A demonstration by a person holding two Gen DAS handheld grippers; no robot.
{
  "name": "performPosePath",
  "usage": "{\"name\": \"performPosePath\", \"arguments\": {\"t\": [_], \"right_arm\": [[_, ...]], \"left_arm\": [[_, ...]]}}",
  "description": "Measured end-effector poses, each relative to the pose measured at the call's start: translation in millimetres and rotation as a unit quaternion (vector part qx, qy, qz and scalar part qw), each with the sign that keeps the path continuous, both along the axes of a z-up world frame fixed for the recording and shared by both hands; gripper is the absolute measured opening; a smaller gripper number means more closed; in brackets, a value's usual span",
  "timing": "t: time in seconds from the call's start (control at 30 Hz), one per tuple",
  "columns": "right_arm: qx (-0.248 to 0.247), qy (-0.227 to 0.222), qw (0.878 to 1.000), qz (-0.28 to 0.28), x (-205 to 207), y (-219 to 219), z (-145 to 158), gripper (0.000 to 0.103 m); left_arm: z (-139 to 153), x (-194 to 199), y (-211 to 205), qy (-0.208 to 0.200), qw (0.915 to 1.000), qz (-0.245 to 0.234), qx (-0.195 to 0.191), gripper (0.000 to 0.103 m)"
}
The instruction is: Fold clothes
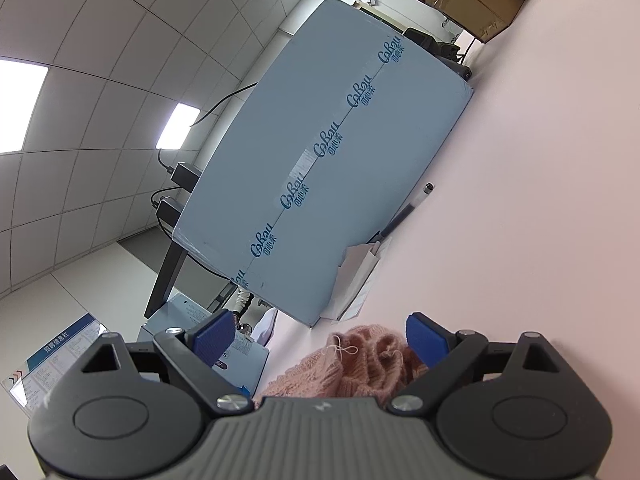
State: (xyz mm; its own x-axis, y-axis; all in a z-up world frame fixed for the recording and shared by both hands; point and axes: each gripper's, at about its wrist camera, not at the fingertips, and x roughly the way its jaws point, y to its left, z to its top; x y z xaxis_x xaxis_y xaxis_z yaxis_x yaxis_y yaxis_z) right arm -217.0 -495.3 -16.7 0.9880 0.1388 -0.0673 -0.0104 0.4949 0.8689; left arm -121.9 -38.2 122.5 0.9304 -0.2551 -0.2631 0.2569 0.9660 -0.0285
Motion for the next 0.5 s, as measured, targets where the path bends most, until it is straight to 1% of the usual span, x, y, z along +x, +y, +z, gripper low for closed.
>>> {"name": "performPosePath", "arguments": {"t": [0.07,0.13,0.2,0.3,0.37,0.4,0.47,0.5], "right_arm": [[-0.001,0.002,1.000,0.000,1.2,0.3,0.0,0.095],[-0.002,0.003,1.000,0.001,2.0,0.4,0.1,0.095],[-0.003,0.004,1.000,0.002,2.2,0.5,0.1,0.095],[-0.003,0.006,1.000,0.004,3.3,0.2,-0.2,0.095],[-0.003,0.006,1.000,0.007,3.8,0.4,-0.2,0.095],[-0.004,0.006,1.000,0.008,4.0,0.5,-0.2,0.095],[-0.004,0.007,1.000,0.009,4.5,0.2,-0.2,0.095],[-0.004,0.007,1.000,0.009,5.1,-0.2,-0.1,0.095]], "left_arm": [[0.7,0.5,11.9,0.010,0.9976,-0.053,-0.043,0.103],[0.1,2.8,24.2,0.024,0.9902,-0.105,-0.089,0.103],[-2.2,7.0,38.4,0.039,0.9797,-0.143,-0.135,0.103],[-8.2,18.2,56.7,0.070,0.9635,-0.167,-0.197,0.103],[-17.0,29.4,67.0,0.096,0.9506,-0.172,-0.240,0.103],[-21.4,34.8,71.1,0.109,0.9457,-0.170,-0.255,0.103],[-28.3,43.4,75.9,0.135,0.9416,-0.157,-0.265,0.103],[-31.4,46.9,76.5,0.150,0.9409,-0.151,-0.263,0.103]]}}
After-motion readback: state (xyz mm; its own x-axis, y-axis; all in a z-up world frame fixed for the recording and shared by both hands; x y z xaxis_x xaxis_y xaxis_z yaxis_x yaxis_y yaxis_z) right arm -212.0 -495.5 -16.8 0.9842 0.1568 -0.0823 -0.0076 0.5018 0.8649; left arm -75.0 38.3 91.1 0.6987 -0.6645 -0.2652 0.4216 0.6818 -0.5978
